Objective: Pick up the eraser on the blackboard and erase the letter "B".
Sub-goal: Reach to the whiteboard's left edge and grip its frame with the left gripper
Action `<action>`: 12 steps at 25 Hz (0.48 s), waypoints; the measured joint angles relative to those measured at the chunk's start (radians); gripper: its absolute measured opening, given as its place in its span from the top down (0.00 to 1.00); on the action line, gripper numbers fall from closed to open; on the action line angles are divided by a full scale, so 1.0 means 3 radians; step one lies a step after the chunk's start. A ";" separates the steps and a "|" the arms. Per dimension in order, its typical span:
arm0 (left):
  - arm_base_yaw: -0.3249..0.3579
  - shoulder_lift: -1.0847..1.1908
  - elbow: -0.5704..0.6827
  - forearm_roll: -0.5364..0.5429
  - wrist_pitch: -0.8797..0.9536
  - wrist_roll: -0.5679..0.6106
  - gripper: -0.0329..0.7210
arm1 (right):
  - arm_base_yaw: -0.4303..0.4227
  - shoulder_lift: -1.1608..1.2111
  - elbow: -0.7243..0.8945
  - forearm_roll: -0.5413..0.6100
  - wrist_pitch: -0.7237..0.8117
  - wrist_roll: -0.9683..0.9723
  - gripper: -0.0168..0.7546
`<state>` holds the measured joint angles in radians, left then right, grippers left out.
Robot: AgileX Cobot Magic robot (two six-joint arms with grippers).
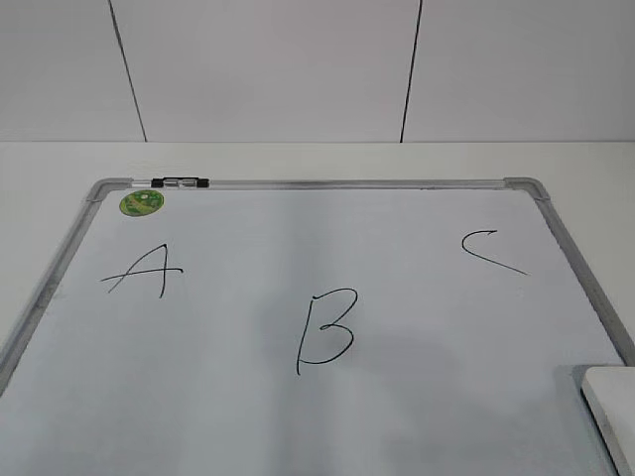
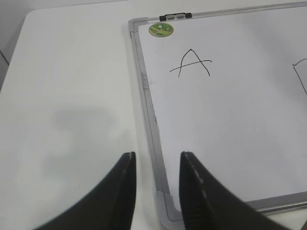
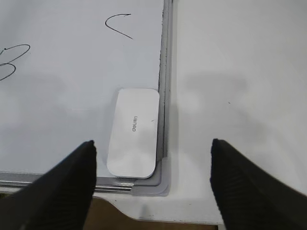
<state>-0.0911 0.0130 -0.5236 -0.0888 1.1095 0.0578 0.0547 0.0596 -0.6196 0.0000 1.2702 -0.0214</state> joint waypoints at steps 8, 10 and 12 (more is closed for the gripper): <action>0.0000 0.0000 0.0000 0.0000 0.0000 0.0000 0.64 | 0.0000 0.0920 -0.0370 0.0246 0.0001 0.0214 0.24; 0.0000 0.0000 0.0000 0.0000 0.0000 0.0000 0.64 | 0.0000 0.1129 -0.0391 0.0386 0.0001 0.0247 0.24; 0.0000 0.0000 0.0000 0.0000 0.0000 0.0000 0.64 | 0.0000 0.1335 -0.0391 0.0467 0.0001 0.0260 0.24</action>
<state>-0.0911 0.0130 -0.5236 -0.0888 1.1095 0.0578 0.0547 0.4601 -0.7369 0.1400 1.2705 0.0566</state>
